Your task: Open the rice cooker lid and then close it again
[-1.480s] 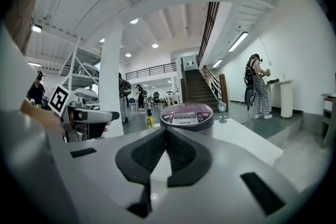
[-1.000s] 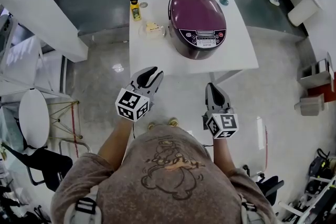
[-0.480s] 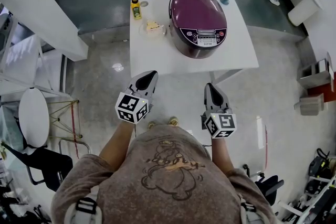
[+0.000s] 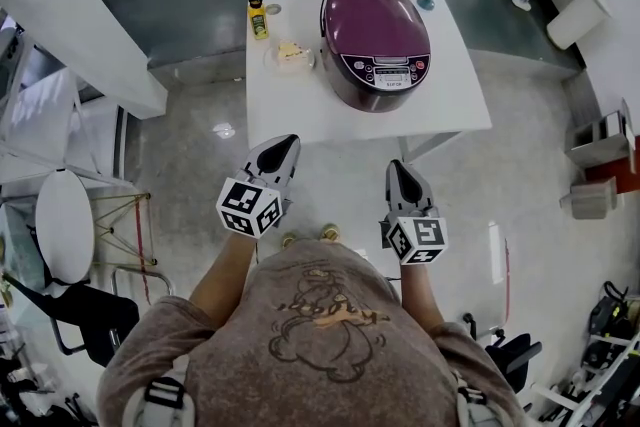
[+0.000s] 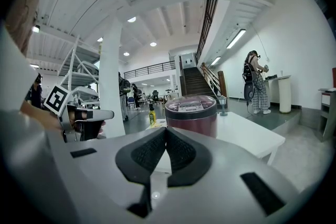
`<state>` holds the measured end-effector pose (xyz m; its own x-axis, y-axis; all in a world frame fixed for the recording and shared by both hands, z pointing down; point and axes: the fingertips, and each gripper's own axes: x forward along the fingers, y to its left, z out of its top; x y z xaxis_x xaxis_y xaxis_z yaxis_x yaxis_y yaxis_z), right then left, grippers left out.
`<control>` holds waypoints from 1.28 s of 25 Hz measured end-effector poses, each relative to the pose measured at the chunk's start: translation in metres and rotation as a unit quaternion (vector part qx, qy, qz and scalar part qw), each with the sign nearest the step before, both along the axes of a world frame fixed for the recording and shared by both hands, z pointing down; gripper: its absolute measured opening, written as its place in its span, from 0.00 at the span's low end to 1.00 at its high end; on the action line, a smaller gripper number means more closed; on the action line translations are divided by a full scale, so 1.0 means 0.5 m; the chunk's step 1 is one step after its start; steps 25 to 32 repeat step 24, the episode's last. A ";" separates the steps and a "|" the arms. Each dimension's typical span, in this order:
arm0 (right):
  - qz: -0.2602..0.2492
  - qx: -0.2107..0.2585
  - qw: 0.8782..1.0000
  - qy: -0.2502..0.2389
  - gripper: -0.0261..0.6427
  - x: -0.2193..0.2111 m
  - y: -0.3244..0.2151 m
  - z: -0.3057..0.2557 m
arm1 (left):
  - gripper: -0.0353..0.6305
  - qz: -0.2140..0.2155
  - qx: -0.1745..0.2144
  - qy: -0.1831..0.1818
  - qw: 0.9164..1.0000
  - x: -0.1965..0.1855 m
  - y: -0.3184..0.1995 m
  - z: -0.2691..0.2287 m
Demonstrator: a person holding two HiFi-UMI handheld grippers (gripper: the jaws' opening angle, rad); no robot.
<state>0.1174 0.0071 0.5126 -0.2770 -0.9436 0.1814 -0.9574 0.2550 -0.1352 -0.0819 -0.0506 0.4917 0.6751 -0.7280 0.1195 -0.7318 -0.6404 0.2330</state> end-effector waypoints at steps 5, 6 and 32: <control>0.008 -0.001 1.000 -0.003 0.04 0.009 0.003 0.000 | 0.09 0.003 -0.002 0.003 1.000 0.010 -0.002 0.000; 0.009 -0.001 1.000 -0.004 0.04 0.012 0.004 0.000 | 0.09 0.005 -0.004 0.004 1.000 0.013 -0.002 0.000; 0.016 -0.004 1.000 -0.006 0.04 0.024 -0.008 0.005 | 0.09 0.007 -0.022 0.009 1.000 0.021 -0.007 0.018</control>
